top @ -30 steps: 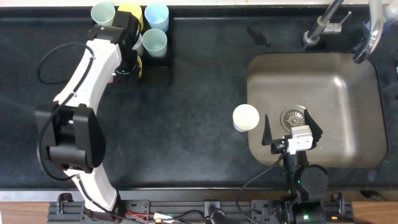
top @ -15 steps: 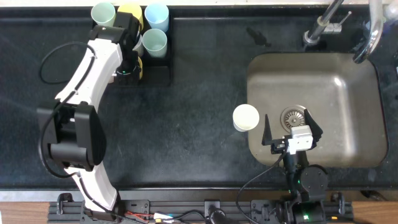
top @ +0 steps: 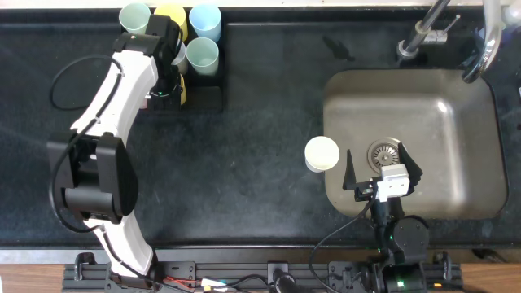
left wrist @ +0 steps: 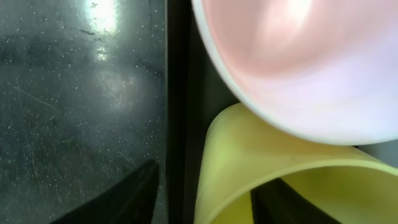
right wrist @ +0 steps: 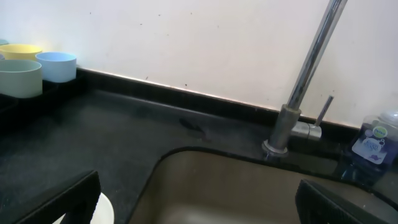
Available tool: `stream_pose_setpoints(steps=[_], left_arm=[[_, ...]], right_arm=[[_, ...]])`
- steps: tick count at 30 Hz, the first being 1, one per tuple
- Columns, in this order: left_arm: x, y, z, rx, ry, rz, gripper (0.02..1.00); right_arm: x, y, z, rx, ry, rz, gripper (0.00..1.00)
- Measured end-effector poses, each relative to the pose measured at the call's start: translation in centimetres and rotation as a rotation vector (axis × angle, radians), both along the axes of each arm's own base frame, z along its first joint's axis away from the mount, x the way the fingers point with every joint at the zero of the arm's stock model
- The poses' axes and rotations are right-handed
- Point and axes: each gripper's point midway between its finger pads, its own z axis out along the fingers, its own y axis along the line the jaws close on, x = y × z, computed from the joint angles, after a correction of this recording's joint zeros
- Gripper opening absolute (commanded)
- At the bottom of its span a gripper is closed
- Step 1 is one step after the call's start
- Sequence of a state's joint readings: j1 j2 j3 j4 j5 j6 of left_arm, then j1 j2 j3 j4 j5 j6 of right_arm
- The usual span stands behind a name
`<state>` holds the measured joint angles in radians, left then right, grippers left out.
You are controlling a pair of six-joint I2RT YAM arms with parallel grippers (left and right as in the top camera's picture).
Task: Store Cups
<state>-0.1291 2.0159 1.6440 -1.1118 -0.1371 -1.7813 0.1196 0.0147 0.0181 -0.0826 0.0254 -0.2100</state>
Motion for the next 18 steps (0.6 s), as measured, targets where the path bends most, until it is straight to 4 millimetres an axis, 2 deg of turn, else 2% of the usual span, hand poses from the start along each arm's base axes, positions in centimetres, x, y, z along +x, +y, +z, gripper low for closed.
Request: stream_pose_setpoints(steps=[4,8,11,14,16,18], left_arm=[[-0.2,0.3,0.5,0.015,-0.004,0.003,0.606],[-0.5,0.4,2.5,0.013,-0.042,0.025,0.641],[-0.6,0.5,5.0,0.004,-0.106,0.042,0.678],[-0.7,0.5,7.7,-0.008,-0.181,0.055,0.759],[-0.8,0.7,10.1,-0.009,-0.253,0.055,0.816],[-0.3,1.0,13.4,0.004,-0.371,0.028,0.875]], right_arm=[[0.0,0.0,0.0,0.000,0.000,0.000,0.996],[0.0,0.0,0.0,0.000,0.000,0.000,0.993],[0.0,0.0,0.0,0.000,0.000,0.000,0.996],[0.0,0.0,0.0,0.000,0.000,0.000,0.993],[0.0,0.0,0.0,0.000,0.000,0.000,0.996],[0.0,0.0,0.0,0.000,0.001,0.000,0.996]])
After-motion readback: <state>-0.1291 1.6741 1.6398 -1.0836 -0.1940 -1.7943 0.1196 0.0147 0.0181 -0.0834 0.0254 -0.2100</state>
